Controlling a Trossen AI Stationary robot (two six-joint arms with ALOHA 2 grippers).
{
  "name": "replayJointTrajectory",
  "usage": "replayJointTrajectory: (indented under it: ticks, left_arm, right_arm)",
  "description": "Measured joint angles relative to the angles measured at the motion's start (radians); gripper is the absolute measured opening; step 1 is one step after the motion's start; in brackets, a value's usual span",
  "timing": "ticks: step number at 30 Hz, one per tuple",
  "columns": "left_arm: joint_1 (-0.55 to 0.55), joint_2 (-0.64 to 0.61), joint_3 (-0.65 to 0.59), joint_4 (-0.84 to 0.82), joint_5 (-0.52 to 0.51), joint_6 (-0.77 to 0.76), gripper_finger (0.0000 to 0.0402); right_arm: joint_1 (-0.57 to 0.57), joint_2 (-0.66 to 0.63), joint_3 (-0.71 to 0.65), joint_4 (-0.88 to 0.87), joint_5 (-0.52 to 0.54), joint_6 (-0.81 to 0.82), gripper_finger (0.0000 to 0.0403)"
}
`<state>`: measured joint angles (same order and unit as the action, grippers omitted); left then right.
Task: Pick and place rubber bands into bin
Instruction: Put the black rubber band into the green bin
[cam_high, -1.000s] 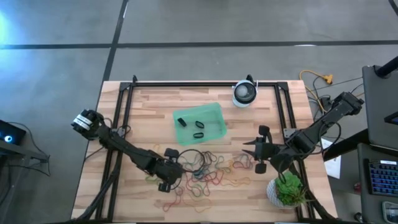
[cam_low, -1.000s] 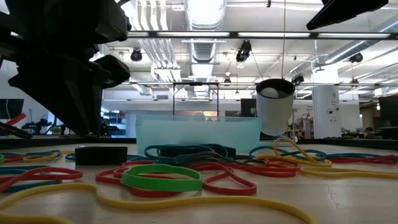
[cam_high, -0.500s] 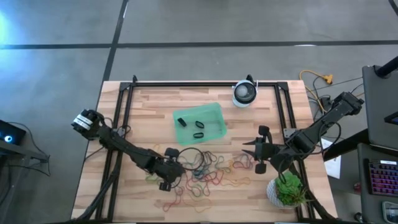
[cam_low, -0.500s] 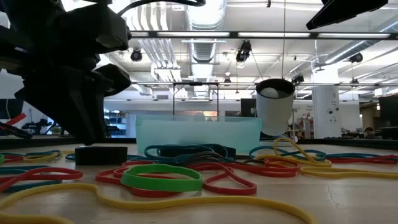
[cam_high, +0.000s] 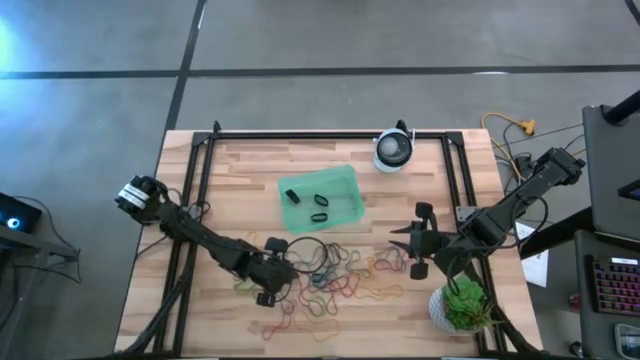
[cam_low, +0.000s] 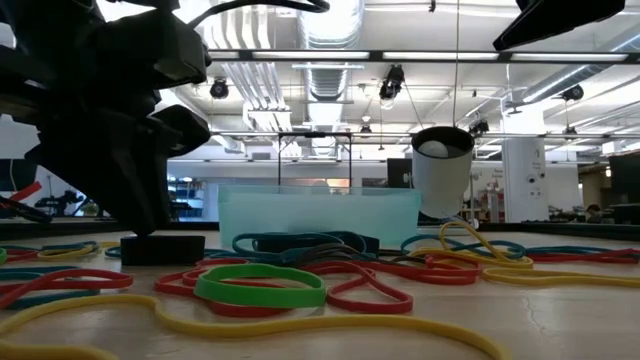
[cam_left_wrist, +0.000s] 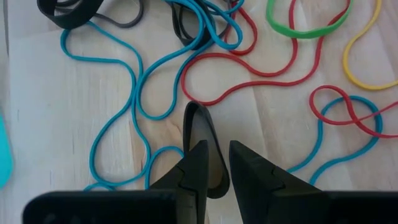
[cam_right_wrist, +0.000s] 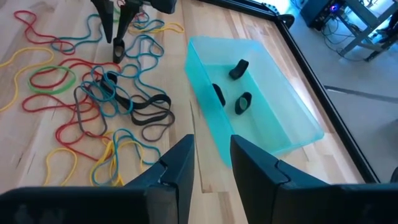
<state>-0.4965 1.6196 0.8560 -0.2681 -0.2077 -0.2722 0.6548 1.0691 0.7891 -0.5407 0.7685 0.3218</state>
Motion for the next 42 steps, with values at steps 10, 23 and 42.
replayJointTrajectory:
  ticks: [10, 23, 42]
  left_arm:
    - [0.007, 0.0, -0.06, 0.102, 0.002, 0.02, 0.005]
    - [0.017, 0.028, -0.065, 0.1, 0.004, 0.021, 0.0037]
    - [0.046, -0.095, 0.03, 0.093, -0.148, 0.286, 0.0]
  right_arm:
    - [0.0, 0.0, -0.008, 0.001, -0.001, 0.011, 0.0101]
    - [0.0, 0.0, -0.008, 0.001, -0.001, 0.011, 0.0095]
    - [0.0, 0.0, -0.008, 0.002, 0.0, 0.015, 0.0088]
